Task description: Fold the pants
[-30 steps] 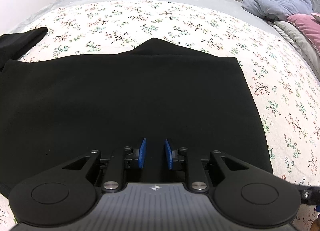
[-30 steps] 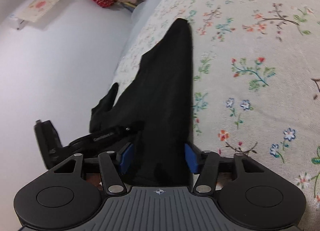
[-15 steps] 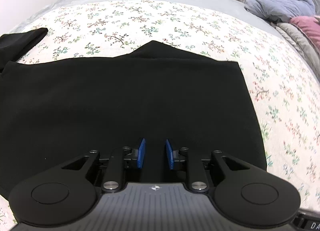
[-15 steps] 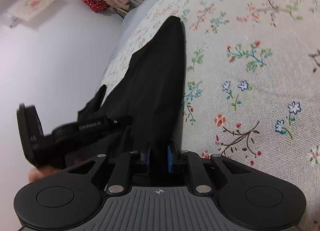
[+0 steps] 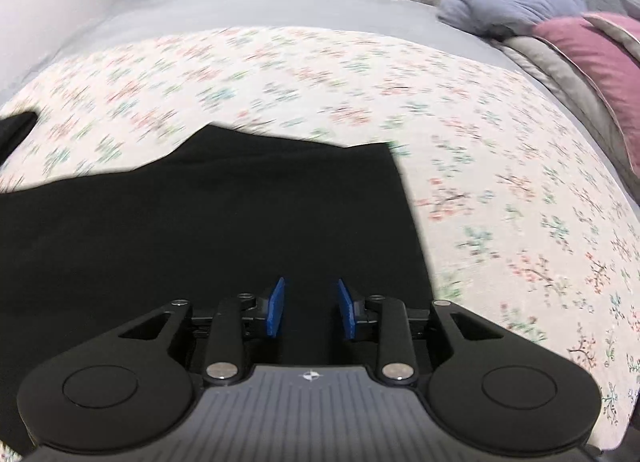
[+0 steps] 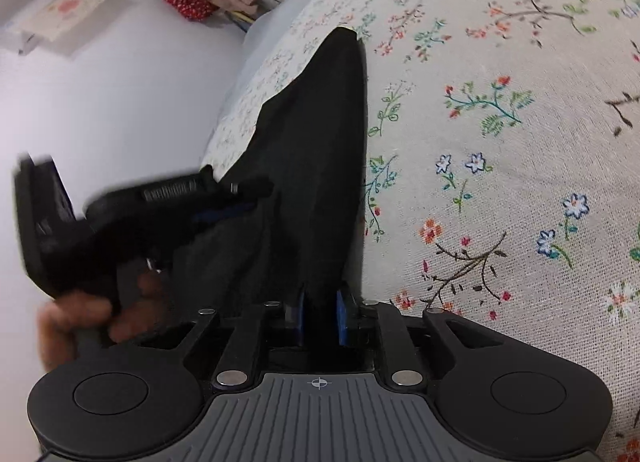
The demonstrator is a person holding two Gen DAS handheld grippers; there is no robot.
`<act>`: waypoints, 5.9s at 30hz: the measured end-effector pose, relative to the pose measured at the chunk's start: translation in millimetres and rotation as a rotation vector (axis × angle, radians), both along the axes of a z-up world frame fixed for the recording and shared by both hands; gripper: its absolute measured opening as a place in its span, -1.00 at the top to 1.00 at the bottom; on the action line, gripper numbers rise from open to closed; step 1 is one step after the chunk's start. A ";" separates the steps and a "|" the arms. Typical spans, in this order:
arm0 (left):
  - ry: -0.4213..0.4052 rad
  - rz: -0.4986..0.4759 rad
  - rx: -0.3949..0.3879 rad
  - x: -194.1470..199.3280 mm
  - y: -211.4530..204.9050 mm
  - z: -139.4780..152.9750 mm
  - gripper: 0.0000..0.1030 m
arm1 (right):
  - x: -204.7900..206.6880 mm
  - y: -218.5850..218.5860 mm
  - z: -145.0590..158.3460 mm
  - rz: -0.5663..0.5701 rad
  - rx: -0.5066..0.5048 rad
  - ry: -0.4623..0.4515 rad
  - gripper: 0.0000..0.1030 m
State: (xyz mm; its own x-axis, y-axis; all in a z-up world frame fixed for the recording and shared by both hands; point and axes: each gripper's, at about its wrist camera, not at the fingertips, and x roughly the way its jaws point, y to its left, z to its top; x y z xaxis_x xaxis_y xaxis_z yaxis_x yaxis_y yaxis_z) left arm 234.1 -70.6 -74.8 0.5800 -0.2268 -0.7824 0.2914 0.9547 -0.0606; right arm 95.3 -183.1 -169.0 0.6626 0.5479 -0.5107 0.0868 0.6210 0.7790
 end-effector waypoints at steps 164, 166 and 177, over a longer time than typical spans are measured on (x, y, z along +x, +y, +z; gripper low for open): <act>0.044 0.156 -0.337 57.8 178.2 -14.5 0.33 | -20.1 177.3 107.8 0.462 -0.925 -0.570 0.79; 0.040 0.172 -0.346 57.7 179.2 -14.6 0.31 | -18.3 175.9 107.0 0.456 -0.915 -0.558 0.78; -0.053 0.295 -0.309 39.1 217.4 10.3 -0.04 | -30.0 154.2 127.5 0.511 -0.757 -0.588 -0.21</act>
